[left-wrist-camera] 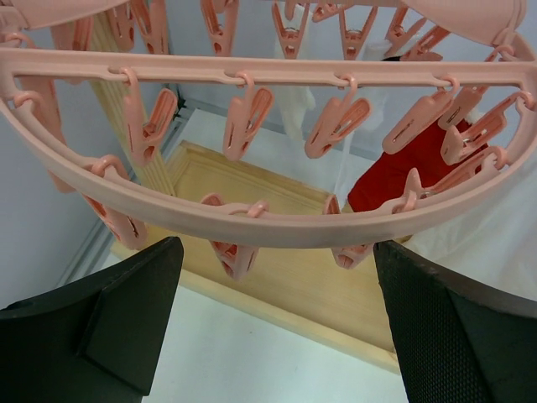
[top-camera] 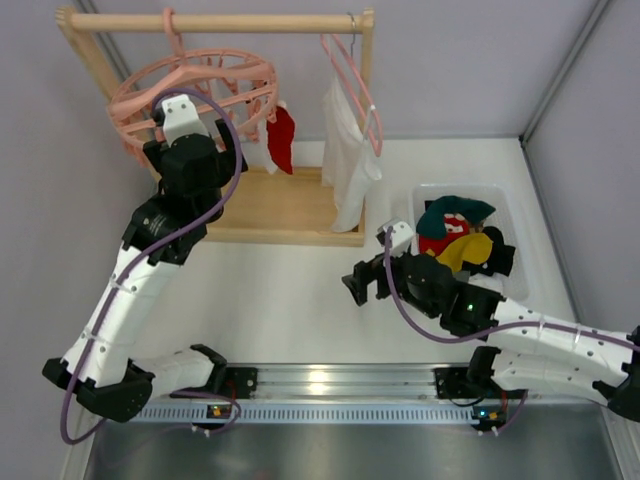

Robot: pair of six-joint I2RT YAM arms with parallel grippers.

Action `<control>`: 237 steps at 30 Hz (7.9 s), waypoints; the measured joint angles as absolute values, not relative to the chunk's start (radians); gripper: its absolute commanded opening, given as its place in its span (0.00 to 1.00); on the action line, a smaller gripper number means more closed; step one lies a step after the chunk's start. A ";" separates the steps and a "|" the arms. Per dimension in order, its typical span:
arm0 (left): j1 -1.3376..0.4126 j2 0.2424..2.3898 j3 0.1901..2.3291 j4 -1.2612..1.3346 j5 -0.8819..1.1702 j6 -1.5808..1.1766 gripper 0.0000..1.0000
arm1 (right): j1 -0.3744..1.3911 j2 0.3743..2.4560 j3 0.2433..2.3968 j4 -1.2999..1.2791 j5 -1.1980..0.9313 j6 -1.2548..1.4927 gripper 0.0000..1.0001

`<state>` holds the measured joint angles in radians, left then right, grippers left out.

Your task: Remove the socks clipped to the hanger

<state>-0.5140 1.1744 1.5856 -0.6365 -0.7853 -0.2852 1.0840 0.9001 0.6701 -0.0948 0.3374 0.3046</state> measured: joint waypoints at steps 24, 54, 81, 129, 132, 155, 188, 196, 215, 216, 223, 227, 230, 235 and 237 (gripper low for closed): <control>-0.458 1.019 1.477 -0.648 -0.801 -0.312 0.98 | 1.067 1.265 1.050 -0.019 0.162 0.207 1.00; -0.379 0.983 1.466 -0.657 -0.869 -0.303 0.99 | 0.799 1.900 1.575 0.140 0.099 0.113 0.99; -0.368 0.923 1.423 -0.659 -0.686 -0.293 0.99 | 0.755 2.064 1.560 0.571 0.091 0.106 0.00; -0.368 0.981 1.402 -0.585 0.140 -0.578 0.99 | 1.159 1.368 0.951 0.493 0.428 0.233 0.00; -0.368 1.005 1.400 -0.538 0.138 -0.574 0.98 | 1.167 1.378 0.951 0.498 0.421 0.246 0.00; -0.368 1.032 1.299 -0.275 0.282 -0.469 0.96 | 1.170 1.383 0.983 0.485 0.214 0.276 0.00; -0.369 1.081 1.625 -0.886 -0.368 -0.338 0.98 | 1.370 1.936 1.528 0.405 0.641 -0.077 0.00; -0.402 1.133 1.639 -0.981 -0.472 -0.297 0.98 | 1.383 2.085 1.692 0.427 0.690 -0.161 0.00; -0.609 1.272 1.734 -1.014 -0.810 -0.267 0.86 | 1.405 2.188 1.835 0.424 0.698 -0.302 0.00; -0.627 1.277 1.739 -1.014 -0.836 -0.267 0.85 | 1.405 2.188 1.835 0.424 0.698 -0.304 0.00; -0.645 1.296 1.740 -1.016 -0.976 -0.268 0.74 | 1.405 2.188 1.827 0.431 0.693 -0.311 0.00; -0.645 1.303 1.740 -1.016 -1.028 -0.266 0.73 | 1.405 2.188 1.819 0.435 0.686 -0.310 0.00; -0.644 1.314 1.740 -1.016 -1.071 -0.266 0.70 | 1.405 2.187 1.813 0.439 0.681 -0.309 0.00; -0.644 1.340 1.740 -1.016 -1.115 -0.259 0.57 | 1.405 2.186 1.804 0.445 0.676 -0.303 0.00; -0.644 1.345 1.740 -1.016 -1.124 -0.259 0.54 | 1.405 2.183 1.794 0.450 0.674 -0.303 0.00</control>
